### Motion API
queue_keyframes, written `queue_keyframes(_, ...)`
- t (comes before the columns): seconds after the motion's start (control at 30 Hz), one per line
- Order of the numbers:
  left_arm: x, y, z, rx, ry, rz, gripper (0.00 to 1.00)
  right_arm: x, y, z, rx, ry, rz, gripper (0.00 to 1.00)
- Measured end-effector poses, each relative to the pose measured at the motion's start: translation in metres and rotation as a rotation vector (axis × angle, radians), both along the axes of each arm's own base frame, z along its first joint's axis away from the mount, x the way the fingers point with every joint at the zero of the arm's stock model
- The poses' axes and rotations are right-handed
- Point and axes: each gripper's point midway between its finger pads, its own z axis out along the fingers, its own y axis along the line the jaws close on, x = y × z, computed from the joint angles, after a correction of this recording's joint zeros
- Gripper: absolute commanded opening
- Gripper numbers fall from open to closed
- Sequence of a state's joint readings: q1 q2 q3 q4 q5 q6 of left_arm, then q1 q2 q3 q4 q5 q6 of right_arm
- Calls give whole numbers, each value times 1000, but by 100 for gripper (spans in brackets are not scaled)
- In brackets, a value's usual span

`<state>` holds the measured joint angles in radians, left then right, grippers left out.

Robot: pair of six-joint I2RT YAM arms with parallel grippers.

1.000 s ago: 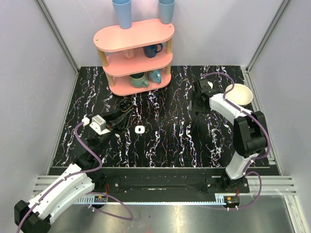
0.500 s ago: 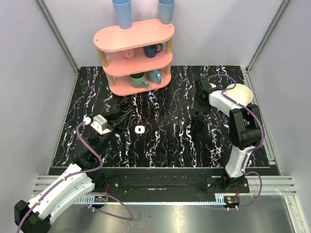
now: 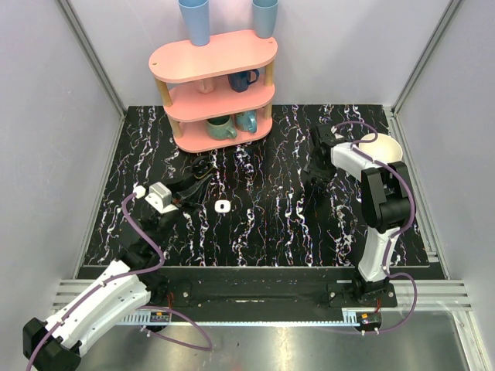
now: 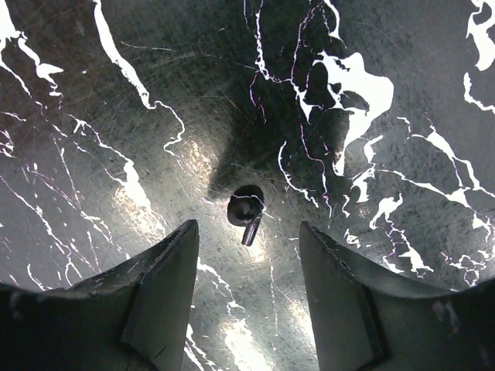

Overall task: Insert the wireless bluetooth earbuds into the charging case
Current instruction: Pick up the right earbud from the center of the board.

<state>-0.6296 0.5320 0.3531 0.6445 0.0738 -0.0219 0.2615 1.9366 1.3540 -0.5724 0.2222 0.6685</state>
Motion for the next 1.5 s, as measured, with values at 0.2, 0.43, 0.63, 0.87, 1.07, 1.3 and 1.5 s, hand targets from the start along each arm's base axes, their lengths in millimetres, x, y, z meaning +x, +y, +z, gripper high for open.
queue_keyframes(0.2,0,0,0,0,1,0,0,2,-2,-3,0,-4,-55,60)
queue_keyframes(0.43,2,-1,-2,5,7,0,0,7,-2,-11,-3,7,-69,57)
queue_keyframes(0.63,3,-2,-3,6,9,1,0,11,-1,-15,-5,12,-69,52)
queue_keyframes(0.87,5,-3,-5,11,16,1,0,12,-1,-16,-7,12,-67,50)
queue_keyframes(1.07,6,-4,-7,13,20,1,0,12,-1,-16,-9,12,-62,49)
queue_keyframes(1.3,7,-5,-5,9,15,1,0,11,-2,-16,-18,16,-44,48)
queue_keyframes(1.5,6,-4,-3,3,7,1,0,11,-3,-16,-25,18,-38,44)
